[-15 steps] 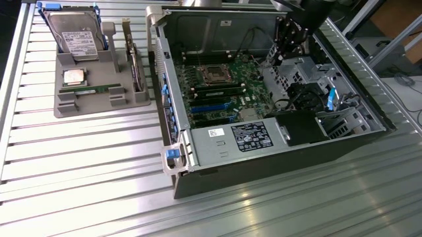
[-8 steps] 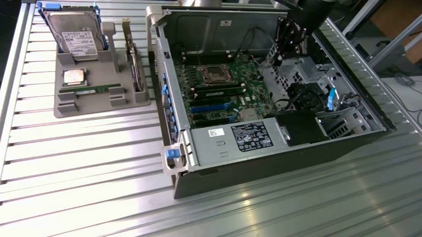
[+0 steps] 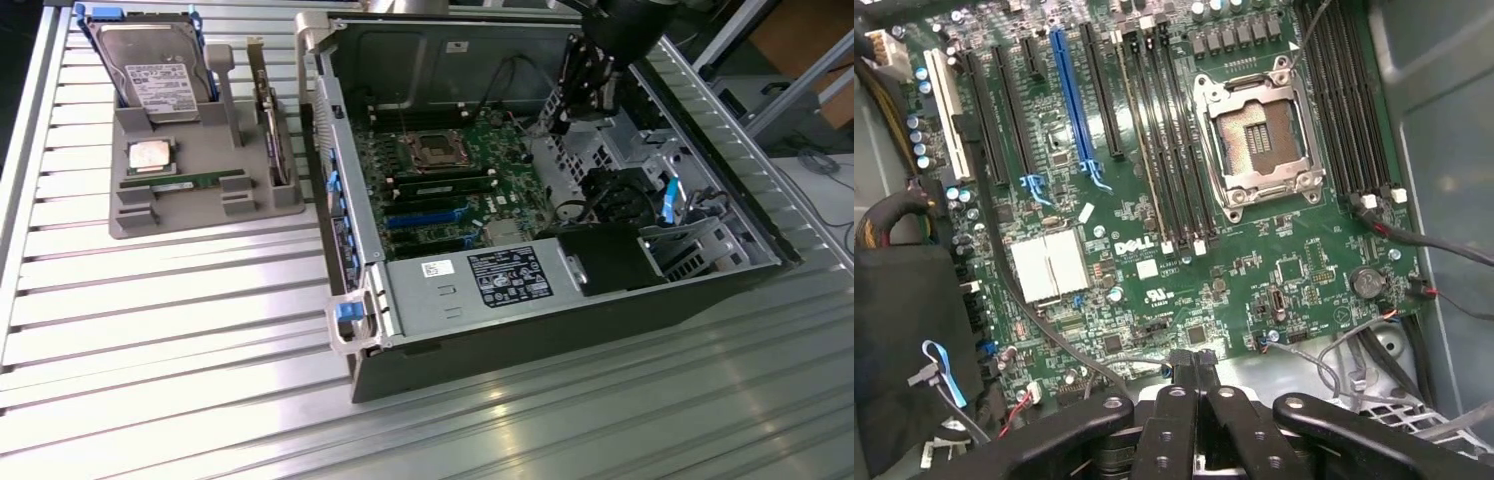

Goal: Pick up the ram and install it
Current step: 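Press down the ram until it locks into place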

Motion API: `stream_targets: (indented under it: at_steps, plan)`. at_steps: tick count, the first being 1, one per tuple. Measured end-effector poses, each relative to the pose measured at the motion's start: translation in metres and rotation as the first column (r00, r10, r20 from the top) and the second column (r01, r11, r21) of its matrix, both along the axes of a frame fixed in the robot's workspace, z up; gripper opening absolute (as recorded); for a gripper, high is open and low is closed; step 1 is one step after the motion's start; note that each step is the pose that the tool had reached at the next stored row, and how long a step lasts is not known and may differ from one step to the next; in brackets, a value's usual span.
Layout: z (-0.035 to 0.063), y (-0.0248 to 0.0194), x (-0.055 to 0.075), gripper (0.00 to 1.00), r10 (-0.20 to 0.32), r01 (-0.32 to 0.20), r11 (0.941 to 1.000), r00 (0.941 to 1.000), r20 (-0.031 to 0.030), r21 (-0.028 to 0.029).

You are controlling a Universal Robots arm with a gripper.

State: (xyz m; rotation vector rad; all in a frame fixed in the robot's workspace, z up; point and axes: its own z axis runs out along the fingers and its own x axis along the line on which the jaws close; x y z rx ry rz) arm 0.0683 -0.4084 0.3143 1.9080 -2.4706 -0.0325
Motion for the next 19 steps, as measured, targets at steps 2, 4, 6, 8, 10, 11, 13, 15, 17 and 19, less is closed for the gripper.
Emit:
stream_targets:
  at_steps: [2,4,6,8,10,11,13,15,17,19]
  plan:
    - [0.0000,0.0000,0.0000,0.10,-0.016,0.016,0.9999,0.9999,0.0000,0.0000]
    - [-0.0001,0.0000,0.0000,0.10,-0.051,0.051,0.9987,0.9987,0.0000,0.0000]
    - [-0.0001,0.0000,0.0000,0.10,-0.082,0.082,0.9966,0.9966,0.0000,0.0000]
    - [-0.0001,0.0000,0.0000,0.10,-0.100,0.100,0.9950,0.9950,0.0000,0.0000]
    - [-0.0002,0.0000,0.0000,0.10,-0.127,0.127,0.9919,0.9919,0.0000,0.0000]
    - [-0.0002,0.0000,0.0000,0.10,-0.143,0.143,0.9897,0.9897,0.0000,0.0000]
    - [-0.0003,0.0000,0.0000,0.10,-0.178,0.178,0.9841,0.9841,0.0000,0.0000]
    - [-0.0003,0.0000,0.0000,0.10,-0.203,0.203,0.9793,0.9793,0.0000,0.0000]
    - [-0.0003,0.0000,0.0000,0.10,-0.225,0.225,0.9745,0.9745,0.0000,-0.0001]
    - [-0.0004,0.0000,0.0000,0.10,-0.253,0.253,0.9673,0.9673,0.0000,0.0000]
